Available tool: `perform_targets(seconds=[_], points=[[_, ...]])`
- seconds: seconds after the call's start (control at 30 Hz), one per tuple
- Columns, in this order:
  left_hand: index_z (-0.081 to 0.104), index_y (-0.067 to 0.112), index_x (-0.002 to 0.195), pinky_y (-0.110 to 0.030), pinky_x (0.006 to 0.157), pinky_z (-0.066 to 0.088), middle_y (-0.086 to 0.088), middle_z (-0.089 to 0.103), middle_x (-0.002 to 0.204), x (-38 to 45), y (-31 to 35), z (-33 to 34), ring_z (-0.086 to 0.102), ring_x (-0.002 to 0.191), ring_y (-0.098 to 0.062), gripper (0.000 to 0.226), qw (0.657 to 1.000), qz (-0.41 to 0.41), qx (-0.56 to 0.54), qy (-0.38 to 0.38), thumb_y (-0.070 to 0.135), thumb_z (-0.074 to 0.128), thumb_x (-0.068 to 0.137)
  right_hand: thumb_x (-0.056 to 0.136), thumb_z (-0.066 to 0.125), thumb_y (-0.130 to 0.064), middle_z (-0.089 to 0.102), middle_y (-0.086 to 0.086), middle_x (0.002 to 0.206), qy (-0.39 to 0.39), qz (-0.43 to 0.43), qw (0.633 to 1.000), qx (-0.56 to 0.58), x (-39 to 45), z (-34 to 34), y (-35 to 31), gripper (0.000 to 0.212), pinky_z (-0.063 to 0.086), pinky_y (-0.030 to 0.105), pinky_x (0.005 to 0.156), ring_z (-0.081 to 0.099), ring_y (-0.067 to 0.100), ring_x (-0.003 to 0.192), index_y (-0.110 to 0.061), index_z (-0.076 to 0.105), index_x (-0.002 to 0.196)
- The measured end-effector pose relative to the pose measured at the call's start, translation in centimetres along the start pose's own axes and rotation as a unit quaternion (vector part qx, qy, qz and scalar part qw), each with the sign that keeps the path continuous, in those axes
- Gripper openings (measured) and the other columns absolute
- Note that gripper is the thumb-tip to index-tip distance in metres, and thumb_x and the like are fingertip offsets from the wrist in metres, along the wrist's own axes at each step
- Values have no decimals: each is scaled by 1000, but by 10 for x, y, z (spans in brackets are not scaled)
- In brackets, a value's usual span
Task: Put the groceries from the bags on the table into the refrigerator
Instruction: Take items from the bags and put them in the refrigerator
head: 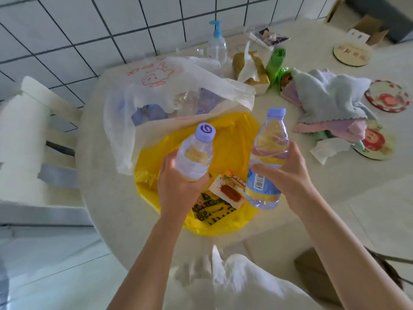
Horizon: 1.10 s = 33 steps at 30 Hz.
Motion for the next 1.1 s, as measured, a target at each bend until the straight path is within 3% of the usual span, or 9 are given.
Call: perform_targets(seconds=[0.07,0.2,0.3,0.37,0.43,0.57,0.67,0.8,1.1], points=[[59,19,108,-13,65,45,2,65,94,-32,2,-13,64,85,-16,62,996,-60,-68,9,33,87,55,58,83,-12,66,5,110,-36,20,999,28,-29,-2,8,66,60,40,74,66,15,98,-18,54,117],[58,40,99,-13,58,50,5,69,92,-107,8,-23,67,76,-3,52,968,-166,-190,-8,13,86,65,59,83,-16,69,2,103,-82,50,995,15,-83,-7,28,61,59,47,78,70,19,92,-21,54,113],[62,31,98,-11,55,49,4,70,89,-169,0,-26,67,71,-1,37,944,-255,-210,-4,9,80,74,70,79,-7,71,3,96,-115,84,989,26,-121,-14,50,49,58,47,79,71,24,89,-32,51,101],[63,25,91,-11,48,48,4,70,76,-208,-9,-30,65,57,2,27,926,-304,-225,3,8,78,76,73,78,-4,73,4,93,-137,113,984,33,-146,-17,64,53,58,48,78,72,24,85,-25,49,112],[65,20,92,-14,47,49,2,72,76,-244,-17,-38,67,58,-3,28,916,-335,-223,6,12,82,71,72,78,-6,73,5,95,-146,136,979,32,-170,-19,78,58,59,45,77,72,22,83,-19,46,118],[67,16,99,-12,54,49,0,72,83,-298,-33,-61,68,66,-4,34,902,-374,-214,26,11,83,69,71,80,-12,70,4,101,-190,138,972,-22,-215,-12,97,57,58,44,76,72,23,84,-25,45,115],[69,17,100,-20,61,54,-2,74,86,-330,-40,-74,71,78,-17,38,892,-394,-217,37,15,85,66,68,80,-10,72,5,95,-221,129,966,-38,-243,2,107,57,57,50,81,72,23,83,-24,46,111],[69,21,91,-30,70,59,1,74,82,-374,-54,-102,72,78,-18,41,880,-417,-216,63,26,81,52,54,81,-24,72,5,100,-276,125,951,-58,-279,26,116,67,58,48,78,73,22,84,-37,47,110],[66,22,89,-20,58,49,5,70,79,-492,-108,-206,67,72,-12,42,850,-448,-235,146,32,75,49,67,83,-13,69,2,99,-334,86,929,-136,-391,97,130,55,59,48,76,71,23,85,-31,48,106]])
Point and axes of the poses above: each hand's wrist, its own x-axis towards the middle knuckle, its own z-axis out of the palm, y = z × x, the point moved 9 cm from there along x, towards the middle knuckle
